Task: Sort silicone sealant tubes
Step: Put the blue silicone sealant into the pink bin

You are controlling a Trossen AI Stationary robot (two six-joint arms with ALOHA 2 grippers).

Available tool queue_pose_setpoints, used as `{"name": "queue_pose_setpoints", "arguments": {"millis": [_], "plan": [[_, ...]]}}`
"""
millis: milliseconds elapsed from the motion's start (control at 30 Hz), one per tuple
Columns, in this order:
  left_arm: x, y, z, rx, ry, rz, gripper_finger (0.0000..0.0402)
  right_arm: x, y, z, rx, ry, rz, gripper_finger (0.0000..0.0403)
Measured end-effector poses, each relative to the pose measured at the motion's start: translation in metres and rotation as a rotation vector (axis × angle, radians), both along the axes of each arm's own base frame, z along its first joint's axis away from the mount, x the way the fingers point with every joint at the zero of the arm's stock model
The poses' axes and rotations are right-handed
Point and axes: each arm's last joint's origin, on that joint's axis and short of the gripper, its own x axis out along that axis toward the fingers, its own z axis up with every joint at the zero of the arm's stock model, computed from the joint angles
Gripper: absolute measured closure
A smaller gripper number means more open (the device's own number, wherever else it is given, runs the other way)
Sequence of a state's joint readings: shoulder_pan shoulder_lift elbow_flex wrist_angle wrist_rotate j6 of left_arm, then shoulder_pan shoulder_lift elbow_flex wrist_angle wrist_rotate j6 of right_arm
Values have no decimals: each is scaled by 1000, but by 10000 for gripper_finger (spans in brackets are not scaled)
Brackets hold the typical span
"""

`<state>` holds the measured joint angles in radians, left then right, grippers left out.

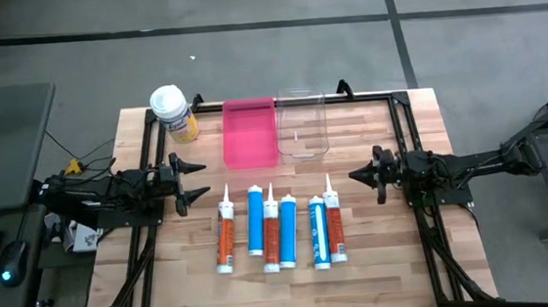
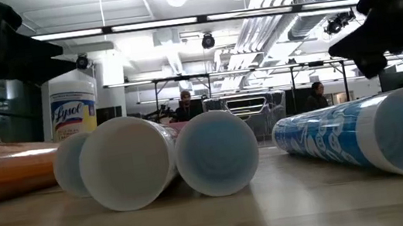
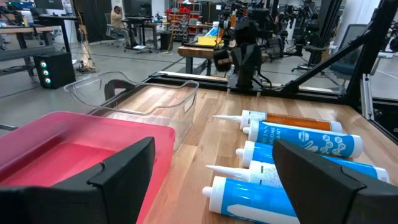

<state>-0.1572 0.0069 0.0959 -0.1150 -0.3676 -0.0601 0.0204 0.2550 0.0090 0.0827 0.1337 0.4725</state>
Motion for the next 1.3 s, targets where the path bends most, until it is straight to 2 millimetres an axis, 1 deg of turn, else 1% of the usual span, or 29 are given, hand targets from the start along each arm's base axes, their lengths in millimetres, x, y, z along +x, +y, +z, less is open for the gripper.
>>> {"name": "queue_pose_setpoints", "arguments": {"millis": [67, 100, 233, 400, 467, 567, 733, 900, 1033, 1167, 1300], "plan": [[0, 0, 0, 0, 0, 0, 82, 0, 0, 0, 156, -14, -28, 391], [0, 0, 0, 0, -1, 0, 82, 0, 0, -1, 196, -13, -45, 391], [0, 0, 0, 0, 0, 0, 82, 0, -1, -2, 227, -9, -77, 391], [0, 0, 0, 0, 0, 0, 82, 0, -1, -2, 394, -28, -102, 391], [0, 0, 0, 0, 0, 0, 82, 0, -1, 1, 412, 22, -131, 391], [0, 0, 0, 0, 0, 0, 82, 1, -2, 13, 466, 130, -193, 391], [0, 0, 0, 0, 0, 0, 82, 10, -3, 45, 565, 292, -326, 391], [0, 0, 0, 0, 0, 0, 82, 34, -2, 79, 606, 419, -387, 391], [0, 0, 0, 0, 0, 0, 82, 62, 1, 97, 649, 523, -377, 391], [0, 0, 0, 0, 0, 0, 82, 92, 6, 102, 678, 599, -393, 391], [0, 0, 0, 0, 0, 0, 82, 122, 14, 98, 741, 669, -407, 391]]}}
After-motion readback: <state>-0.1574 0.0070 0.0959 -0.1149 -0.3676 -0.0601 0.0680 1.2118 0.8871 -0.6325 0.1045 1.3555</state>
